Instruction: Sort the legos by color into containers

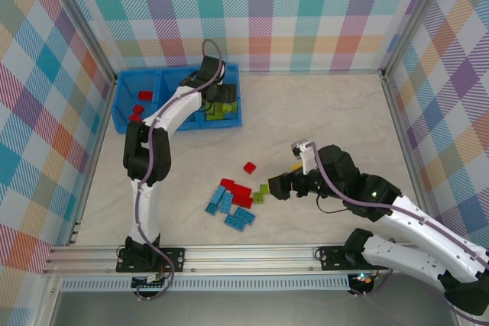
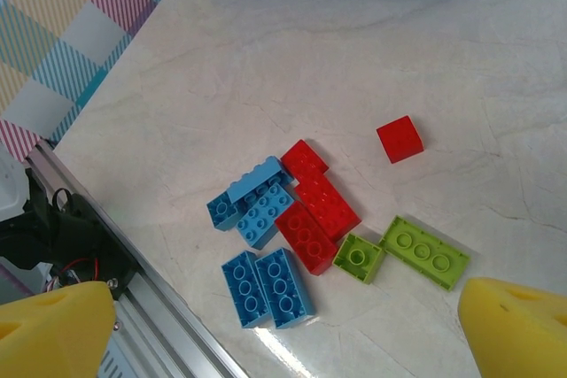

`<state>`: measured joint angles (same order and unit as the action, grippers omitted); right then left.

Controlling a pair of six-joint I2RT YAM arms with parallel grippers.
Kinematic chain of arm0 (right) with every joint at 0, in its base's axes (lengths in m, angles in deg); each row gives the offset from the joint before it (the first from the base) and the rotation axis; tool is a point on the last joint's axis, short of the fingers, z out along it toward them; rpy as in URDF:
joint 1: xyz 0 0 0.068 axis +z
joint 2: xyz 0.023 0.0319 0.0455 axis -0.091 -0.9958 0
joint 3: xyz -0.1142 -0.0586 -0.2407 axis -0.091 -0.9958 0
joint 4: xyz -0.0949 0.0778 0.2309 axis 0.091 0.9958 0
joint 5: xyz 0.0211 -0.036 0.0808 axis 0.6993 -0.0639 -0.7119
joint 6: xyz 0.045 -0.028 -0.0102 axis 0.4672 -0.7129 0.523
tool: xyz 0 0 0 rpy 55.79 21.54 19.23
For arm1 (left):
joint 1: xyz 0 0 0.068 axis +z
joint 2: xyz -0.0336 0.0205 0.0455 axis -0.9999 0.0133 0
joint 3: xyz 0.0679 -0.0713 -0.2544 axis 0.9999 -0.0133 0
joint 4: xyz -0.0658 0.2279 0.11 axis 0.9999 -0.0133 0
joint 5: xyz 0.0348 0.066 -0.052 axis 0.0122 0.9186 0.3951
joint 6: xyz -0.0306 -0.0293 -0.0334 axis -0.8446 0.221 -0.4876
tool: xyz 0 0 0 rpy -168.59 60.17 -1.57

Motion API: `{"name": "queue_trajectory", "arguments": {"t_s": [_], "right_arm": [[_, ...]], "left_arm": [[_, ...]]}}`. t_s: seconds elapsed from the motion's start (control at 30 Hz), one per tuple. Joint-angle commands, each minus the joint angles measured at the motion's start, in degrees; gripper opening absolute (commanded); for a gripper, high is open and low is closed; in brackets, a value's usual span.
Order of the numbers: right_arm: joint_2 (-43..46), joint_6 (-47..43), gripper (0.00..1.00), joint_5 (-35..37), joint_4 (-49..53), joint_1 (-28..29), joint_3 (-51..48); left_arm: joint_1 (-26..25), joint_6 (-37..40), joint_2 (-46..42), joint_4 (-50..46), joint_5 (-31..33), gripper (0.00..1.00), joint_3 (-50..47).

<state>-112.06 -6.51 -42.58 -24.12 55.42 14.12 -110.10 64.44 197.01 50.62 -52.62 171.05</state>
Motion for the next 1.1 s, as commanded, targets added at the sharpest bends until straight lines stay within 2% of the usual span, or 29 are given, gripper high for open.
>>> {"name": "queue_trajectory", "arguments": {"t_s": [0.0, 0.2, 0.33, 0.43, 0.57, 0.7, 1.0, 1.07], "right_arm": [[-1.7, -0.2, 1.00, -0.7, -2.6, -0.2, 0.6], [-3.6, -0.2, 1.00, 1.2, -5.5, -0.2, -0.1], [-4.1, -0.4, 1.00, 3.1, -5.5, -0.3, -0.5], [-2.8, 0.1, 1.00, 4.1, -5.7, -0.3, -1.6], [-0.5, 0.4, 1.00, 3.6, -7.7, -0.4, -3.5], [0.3, 0.5, 1.00, 3.4, -7.6, -0.5, -4.1], [0.7, 1.2, 1.00, 3.1, -6.4, -0.5, -4.4], [1.0, 1.5, 1.00, 3.2, -6.4, -0.5, -4.6]], "left_arm": [[-0.1, -1.2, -9.2, 1.4, -1.9, 0.84, -2.7], [-5.0, -3.6, -23.9, 3.8, -5.6, 0.84, -16.6], [-12.2, -3.8, -32.8, 4.5, -5.7, 0.84, -27.8], [-17.0, -4.5, -35.6, 4.7, -3.4, 0.84, -34.0], [-21.7, -4.6, -33.4, 6.0, -0.4, 0.84, -38.6], [-22.0, -5.2, -26.7, 5.4, 0.3, 0.84, -38.8], [-22.3, -2.4, -13.9, 3.8, -4.9, 0.81, -33.9], [-22.4, -2.5, -12.6, 3.6, -5.3, 0.77, -33.6]]}}
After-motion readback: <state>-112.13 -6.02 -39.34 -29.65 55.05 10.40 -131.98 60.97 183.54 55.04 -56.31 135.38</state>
